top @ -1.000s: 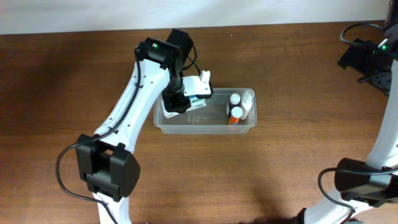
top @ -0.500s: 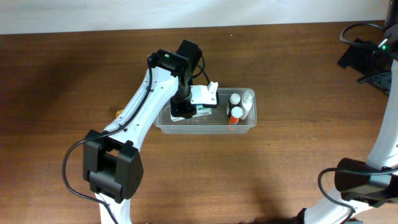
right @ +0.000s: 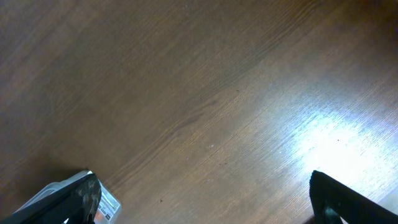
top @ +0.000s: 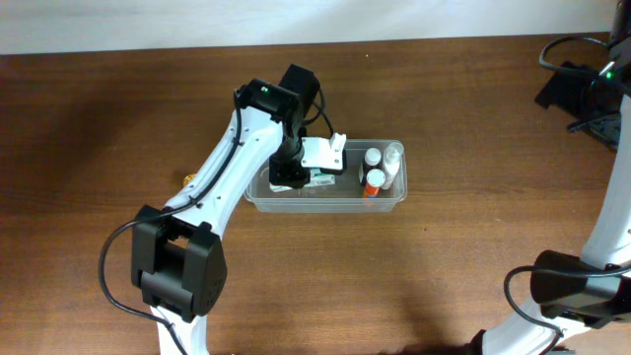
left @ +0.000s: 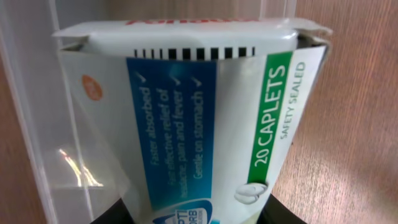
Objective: Pack container
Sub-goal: 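Lower the Panadol box into the container's middle and open the left gripper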
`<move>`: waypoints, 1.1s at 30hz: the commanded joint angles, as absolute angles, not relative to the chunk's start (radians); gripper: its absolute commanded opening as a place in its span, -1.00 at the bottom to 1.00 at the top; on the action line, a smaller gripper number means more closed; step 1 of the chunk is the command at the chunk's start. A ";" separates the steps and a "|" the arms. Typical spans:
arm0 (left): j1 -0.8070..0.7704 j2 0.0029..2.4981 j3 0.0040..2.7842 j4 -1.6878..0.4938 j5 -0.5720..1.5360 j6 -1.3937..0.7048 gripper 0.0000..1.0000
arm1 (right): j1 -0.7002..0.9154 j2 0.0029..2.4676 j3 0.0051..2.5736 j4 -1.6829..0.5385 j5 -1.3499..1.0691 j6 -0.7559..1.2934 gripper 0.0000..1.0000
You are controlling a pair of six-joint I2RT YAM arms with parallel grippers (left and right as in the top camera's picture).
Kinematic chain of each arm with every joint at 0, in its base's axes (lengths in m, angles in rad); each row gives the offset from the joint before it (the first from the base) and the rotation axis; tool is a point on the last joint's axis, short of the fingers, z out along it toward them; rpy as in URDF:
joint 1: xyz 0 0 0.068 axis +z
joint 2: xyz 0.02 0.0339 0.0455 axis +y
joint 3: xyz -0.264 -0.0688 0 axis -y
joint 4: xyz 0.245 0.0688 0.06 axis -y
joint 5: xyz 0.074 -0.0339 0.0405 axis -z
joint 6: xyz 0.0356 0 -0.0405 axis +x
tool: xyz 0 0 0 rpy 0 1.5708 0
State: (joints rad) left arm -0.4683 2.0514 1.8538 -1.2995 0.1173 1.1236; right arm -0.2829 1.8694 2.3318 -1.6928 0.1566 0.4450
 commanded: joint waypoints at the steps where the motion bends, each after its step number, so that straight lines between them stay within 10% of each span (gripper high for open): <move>1: -0.469 2.048 1.806 -1.271 0.139 1.166 -0.15 | -0.289 1.873 2.333 -1.697 0.162 0.453 0.97; 33: -0.469 2.078 1.764 -1.180 0.146 1.184 -0.16 | -0.289 1.873 2.333 -1.697 0.162 0.453 0.97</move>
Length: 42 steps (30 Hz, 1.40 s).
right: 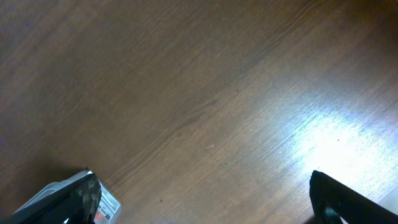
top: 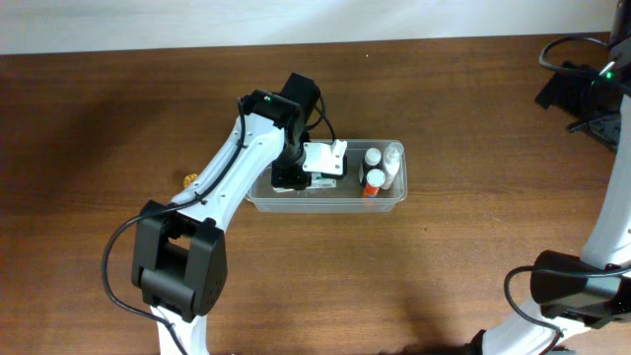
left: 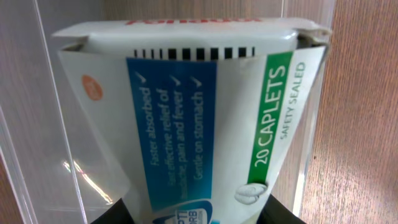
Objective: Pack container
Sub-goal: 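Lower the Panadol box into the container's middle and open the left gripper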
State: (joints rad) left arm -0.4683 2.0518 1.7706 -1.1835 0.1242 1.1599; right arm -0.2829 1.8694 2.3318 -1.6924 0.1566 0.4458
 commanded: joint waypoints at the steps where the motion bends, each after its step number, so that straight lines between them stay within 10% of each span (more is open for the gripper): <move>1: -0.469 2.085 1.764 -1.180 0.147 1.184 -0.17 | -0.289 1.873 2.333 -1.697 0.162 0.453 0.97; 42: -0.469 2.196 1.764 -1.136 0.196 1.184 -0.16 | -0.289 1.873 2.333 -1.697 0.162 0.453 0.97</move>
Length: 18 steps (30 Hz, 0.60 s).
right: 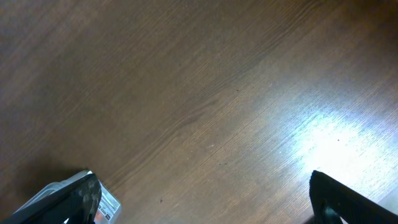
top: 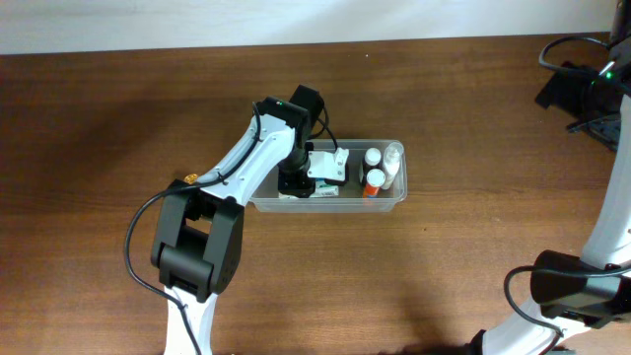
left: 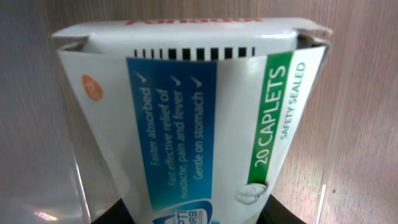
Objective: Pack container
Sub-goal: 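Lower the Panadol box into the container's middle and open the left gripper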
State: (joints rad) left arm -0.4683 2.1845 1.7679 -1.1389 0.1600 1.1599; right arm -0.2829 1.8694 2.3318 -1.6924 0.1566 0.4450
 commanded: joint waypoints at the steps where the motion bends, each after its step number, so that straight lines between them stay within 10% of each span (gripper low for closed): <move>1: -0.469 2.196 1.764 -1.137 0.196 1.184 -0.16 | -0.289 1.873 2.333 -1.697 0.162 0.453 0.97; 18: -0.469 2.200 1.764 -1.129 0.222 1.184 -0.14 | -0.289 1.873 2.333 -1.697 0.162 0.453 0.96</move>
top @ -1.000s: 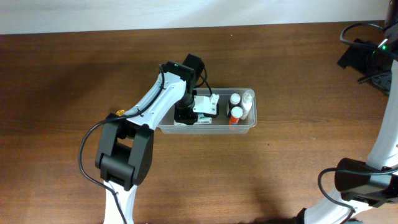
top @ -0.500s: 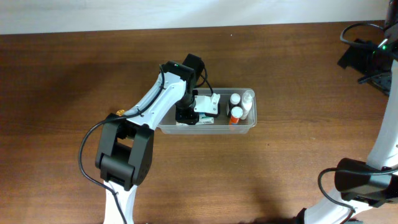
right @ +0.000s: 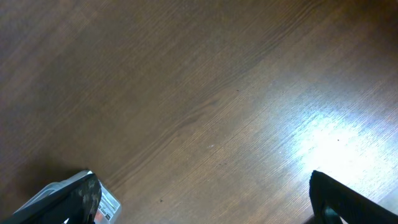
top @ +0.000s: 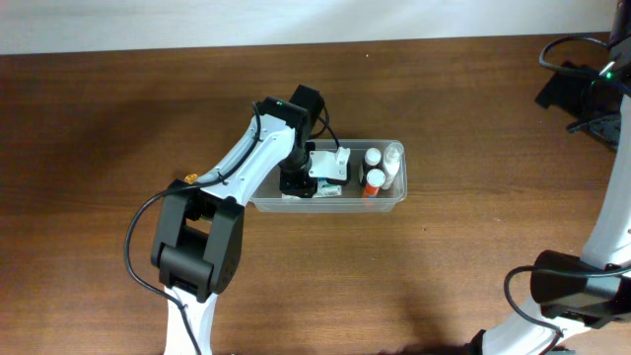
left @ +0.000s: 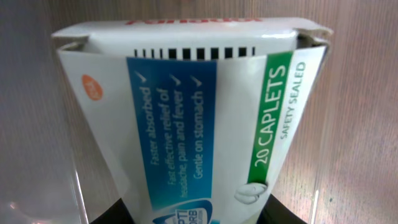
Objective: Pack container
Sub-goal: 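Lower the Panadol box into the container's middle and open the left gripper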
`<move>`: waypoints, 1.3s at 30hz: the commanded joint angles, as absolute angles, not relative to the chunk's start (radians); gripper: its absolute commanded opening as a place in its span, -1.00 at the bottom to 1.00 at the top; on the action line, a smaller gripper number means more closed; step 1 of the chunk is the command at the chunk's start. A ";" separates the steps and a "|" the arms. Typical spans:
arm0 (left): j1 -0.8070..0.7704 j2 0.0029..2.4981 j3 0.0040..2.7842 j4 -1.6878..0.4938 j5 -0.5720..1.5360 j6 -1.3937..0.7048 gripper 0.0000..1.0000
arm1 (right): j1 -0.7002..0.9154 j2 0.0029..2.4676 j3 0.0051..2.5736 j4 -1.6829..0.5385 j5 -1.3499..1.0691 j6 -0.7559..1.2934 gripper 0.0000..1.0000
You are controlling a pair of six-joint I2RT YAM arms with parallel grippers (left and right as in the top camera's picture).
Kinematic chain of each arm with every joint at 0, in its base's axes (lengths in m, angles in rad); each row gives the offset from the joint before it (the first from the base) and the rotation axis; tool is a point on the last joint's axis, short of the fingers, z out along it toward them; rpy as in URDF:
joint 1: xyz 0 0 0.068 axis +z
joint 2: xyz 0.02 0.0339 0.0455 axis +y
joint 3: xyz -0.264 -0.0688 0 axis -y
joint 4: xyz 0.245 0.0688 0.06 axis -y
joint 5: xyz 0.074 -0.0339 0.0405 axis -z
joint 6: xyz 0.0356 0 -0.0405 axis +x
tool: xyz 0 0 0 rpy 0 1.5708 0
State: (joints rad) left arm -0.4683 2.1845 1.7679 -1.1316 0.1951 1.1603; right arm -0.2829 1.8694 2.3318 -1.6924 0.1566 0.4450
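The clear plastic container [top: 392,199] sits mid-table. My left gripper [top: 314,177] is lowered into its left half, shut on a white caplets box [left: 186,118] with blue and green panels, which fills the left wrist view; the box [top: 328,165] shows white from overhead. At the container's right end stand a white-capped bottle [top: 372,157], an orange bottle [top: 373,181] and a clear bottle [top: 393,158]. My right gripper [right: 205,199] hangs open over bare wood, its fingertips [right: 81,193] at the bottom corners of the right wrist view; overhead shows only its arm at the right edge.
A small yellowish object [top: 186,178] lies on the table left of the container, beside my left arm. Black gear and cables [top: 577,84] sit at the far right corner.
The caplets box and my left gripper sit marginally lower in the container. The right arm has not moved.
My left gripper held the caplets box at the container's left end, with the clear wall at the left of its view. It then stood further in toward the bottles. Now it holds the box inside the container, the grip unchanged throughout.
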 commanded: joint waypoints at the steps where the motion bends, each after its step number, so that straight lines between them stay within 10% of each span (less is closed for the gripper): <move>1: -0.469 2.200 1.764 -1.129 0.222 1.184 -0.14 | -0.289 1.873 2.333 -1.697 0.162 0.453 0.97; 39: -0.469 2.199 1.791 -1.121 0.217 1.183 -0.04 | -0.289 1.873 2.333 -1.697 0.162 0.453 0.97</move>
State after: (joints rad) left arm -0.4683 2.1849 1.7683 -1.1133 0.1989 1.1633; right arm -0.2829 1.8694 2.3318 -1.6928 0.1566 0.4454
